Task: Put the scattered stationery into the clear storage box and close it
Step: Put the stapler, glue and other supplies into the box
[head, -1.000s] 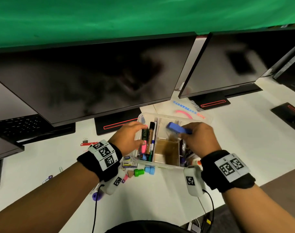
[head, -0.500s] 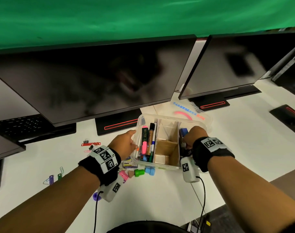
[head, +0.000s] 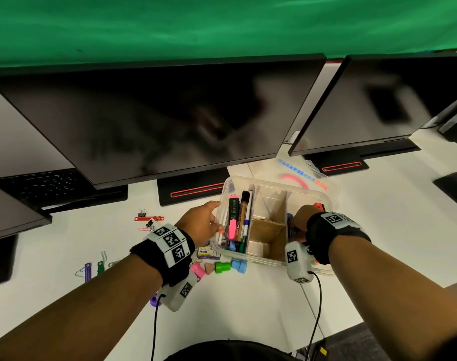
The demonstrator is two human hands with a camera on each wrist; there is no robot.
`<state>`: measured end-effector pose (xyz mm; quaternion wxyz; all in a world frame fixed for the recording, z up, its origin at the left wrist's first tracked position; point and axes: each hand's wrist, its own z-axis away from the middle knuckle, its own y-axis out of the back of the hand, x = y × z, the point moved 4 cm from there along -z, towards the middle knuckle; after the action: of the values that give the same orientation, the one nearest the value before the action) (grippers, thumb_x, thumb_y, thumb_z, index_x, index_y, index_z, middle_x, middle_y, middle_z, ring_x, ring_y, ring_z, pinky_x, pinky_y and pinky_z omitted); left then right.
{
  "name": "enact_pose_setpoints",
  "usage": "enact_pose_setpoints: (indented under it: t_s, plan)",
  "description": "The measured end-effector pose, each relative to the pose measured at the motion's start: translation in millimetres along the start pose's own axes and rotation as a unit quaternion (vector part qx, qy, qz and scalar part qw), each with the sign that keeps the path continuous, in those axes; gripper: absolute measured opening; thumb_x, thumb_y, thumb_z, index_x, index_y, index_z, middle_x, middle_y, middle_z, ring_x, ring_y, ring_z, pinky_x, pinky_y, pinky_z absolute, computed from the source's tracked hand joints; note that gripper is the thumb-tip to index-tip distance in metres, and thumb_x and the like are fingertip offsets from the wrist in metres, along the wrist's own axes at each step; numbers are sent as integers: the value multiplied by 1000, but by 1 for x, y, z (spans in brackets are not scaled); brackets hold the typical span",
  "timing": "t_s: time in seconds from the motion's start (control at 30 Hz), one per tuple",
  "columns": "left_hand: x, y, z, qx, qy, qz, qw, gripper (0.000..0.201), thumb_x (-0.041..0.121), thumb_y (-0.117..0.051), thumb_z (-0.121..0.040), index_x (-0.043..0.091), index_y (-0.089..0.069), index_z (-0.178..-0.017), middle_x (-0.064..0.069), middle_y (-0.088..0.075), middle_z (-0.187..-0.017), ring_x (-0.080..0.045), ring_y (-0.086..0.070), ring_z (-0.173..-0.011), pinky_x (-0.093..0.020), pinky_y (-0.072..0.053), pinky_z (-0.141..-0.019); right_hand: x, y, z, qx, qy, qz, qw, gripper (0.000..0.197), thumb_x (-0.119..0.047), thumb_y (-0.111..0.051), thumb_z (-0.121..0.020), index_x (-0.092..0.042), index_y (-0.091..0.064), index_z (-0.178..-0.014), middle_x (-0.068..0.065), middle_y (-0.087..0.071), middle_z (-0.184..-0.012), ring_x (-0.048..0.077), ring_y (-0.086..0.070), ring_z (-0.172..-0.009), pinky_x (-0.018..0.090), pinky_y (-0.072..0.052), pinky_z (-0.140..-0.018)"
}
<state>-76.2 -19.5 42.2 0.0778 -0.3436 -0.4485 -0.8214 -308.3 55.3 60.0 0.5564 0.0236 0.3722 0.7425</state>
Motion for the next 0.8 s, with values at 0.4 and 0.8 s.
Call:
enact_pose_setpoints:
  t_s: [0.4, 0.8]
  plan:
    - [-23, 4, 2, 23, 6, 97, 995, 34, 26, -37, -100, 20, -46, -131, -1, -64, -98, -15, -60, -77, -29, -49, -72, -6, 0, 6, 20, -32, -15, 999, 38, -11, -50, -93, -3, -47, -130, 12, -55, -109, 23, -61, -86, 27, -56, -70]
    - [-51, -45, -7, -79, -14, -318, 945, 45, 33, -63, -85, 18, -49, -124, -6, -52, -123, -22, -50, -115, -34, -45, -96, 9, 32, 20, 154, 68, 162, 972, 23, -28, -62, -82, -7, -71, -89, 9, -69, -83, 25, -65, -80, 32, -56, -71]
